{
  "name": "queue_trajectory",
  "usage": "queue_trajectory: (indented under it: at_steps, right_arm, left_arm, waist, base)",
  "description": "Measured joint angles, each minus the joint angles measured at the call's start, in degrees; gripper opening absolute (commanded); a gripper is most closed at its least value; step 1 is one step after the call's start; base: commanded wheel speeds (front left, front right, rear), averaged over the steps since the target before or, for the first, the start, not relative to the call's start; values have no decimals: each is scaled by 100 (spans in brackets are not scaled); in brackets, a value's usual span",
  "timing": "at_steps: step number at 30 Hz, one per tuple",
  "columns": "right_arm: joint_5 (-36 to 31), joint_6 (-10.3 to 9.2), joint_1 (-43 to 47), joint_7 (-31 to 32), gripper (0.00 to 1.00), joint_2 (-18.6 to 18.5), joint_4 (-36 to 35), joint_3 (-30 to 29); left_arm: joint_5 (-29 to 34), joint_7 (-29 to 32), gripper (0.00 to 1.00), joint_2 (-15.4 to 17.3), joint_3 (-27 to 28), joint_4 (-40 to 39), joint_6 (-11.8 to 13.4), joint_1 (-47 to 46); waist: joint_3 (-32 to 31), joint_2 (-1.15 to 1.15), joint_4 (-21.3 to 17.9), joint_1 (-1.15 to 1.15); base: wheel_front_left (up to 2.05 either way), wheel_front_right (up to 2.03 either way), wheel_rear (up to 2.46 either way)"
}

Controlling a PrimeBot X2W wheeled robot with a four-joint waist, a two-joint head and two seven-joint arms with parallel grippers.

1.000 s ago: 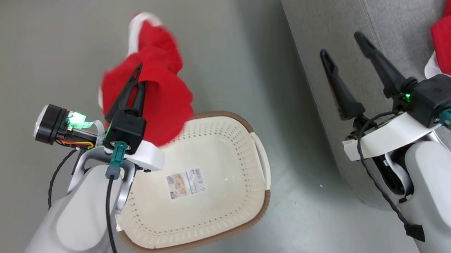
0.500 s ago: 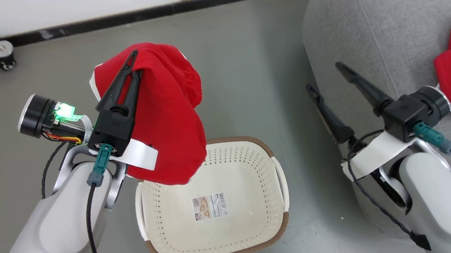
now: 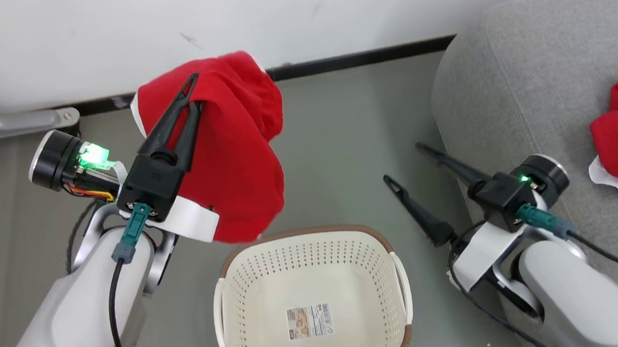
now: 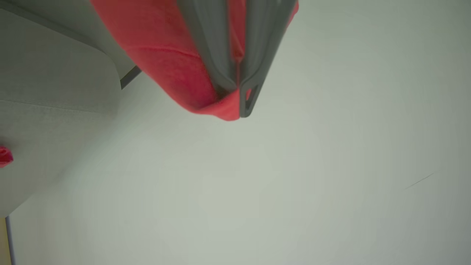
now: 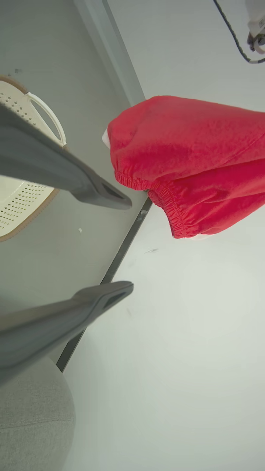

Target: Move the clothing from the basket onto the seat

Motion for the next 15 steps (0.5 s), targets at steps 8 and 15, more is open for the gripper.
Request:
queue_trajectory:
  at_steps: [8,15]
  right_arm:
    - [312,0,0,1,100,-53,77,708]
    - [833,0,14,1,100,-26,125,1314]
  left_arm:
    - [-81,110,0,18,-68,-165,-89,136]
    - [-81,189,0,65,-130,-374,-192,136]
  waist:
    - [-448,0,114,0]
    - [-790,0,233,0]
  base:
    - [0,0,0]
    - [0,0,0]
